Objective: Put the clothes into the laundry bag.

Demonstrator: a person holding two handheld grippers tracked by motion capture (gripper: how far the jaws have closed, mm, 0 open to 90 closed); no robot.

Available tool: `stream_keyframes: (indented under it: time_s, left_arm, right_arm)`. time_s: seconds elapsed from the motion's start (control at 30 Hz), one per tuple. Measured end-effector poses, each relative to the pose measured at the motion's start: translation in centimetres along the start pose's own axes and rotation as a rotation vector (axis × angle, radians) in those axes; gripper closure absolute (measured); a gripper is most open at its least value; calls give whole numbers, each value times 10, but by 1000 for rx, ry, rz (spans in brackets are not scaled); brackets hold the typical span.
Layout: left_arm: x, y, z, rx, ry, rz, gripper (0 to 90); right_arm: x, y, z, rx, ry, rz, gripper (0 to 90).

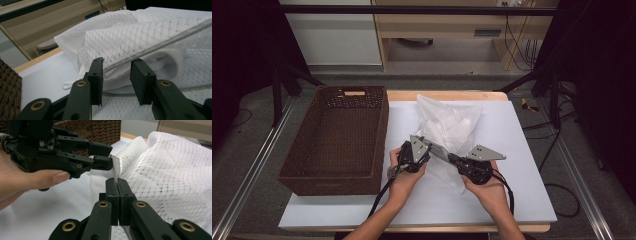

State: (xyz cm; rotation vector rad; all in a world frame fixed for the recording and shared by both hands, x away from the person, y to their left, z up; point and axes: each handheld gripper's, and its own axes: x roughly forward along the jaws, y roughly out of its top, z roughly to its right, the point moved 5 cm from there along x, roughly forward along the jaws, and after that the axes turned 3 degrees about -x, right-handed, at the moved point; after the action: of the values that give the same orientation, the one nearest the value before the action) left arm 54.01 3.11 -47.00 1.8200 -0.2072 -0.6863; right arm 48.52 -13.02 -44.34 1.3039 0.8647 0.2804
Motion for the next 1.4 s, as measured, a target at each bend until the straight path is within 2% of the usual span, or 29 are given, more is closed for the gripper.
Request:
stream_keyframes:
  time_s: [0.07,0.13,0.23,0.3,0.37,0.5,0.67,0.87,1.0,1.2,1.3,1.4]
  left_arm:
    - [5,-1,-2,28,11,-6,608]
    - [11,-1,-5,26,20,-18,617]
    - [15,0,-9,23,20,-12,709]
    - [14,0,-10,4,-12,-27,816]
    - [8,0,-12,-12,-22,-40,876]
    - [-10,2,-13,-44,-36,-42,884]
    - [-36,14,-13,-71,-73,-41,886]
    - [-61,27,-4,-63,-124,-44,886]
    - [-71,32,1,-50,-159,-54,886]
    - [-84,46,10,-67,-222,-48,886]
    - [-90,43,15,-48,-242,-62,886]
    - [-93,30,21,-40,-261,-85,886]
  right_arm:
    - [0,0,0,1,2,1,896]
    - [-1,1,0,2,2,1,896]
    - [-1,0,1,3,1,3,896]
    - [-1,0,1,4,2,1,895]
    - [0,0,2,3,1,-3,896]
    - [0,0,5,5,-3,-9,895]
    - [-6,2,10,0,-8,-24,895]
    - [-17,9,15,-5,-6,-37,895]
    - [-29,16,17,-21,-7,-48,893]
    - [-47,33,22,-70,-19,-65,892]
    - [-52,32,20,-85,-19,-82,892]
    - [-52,21,14,-97,-8,-107,892]
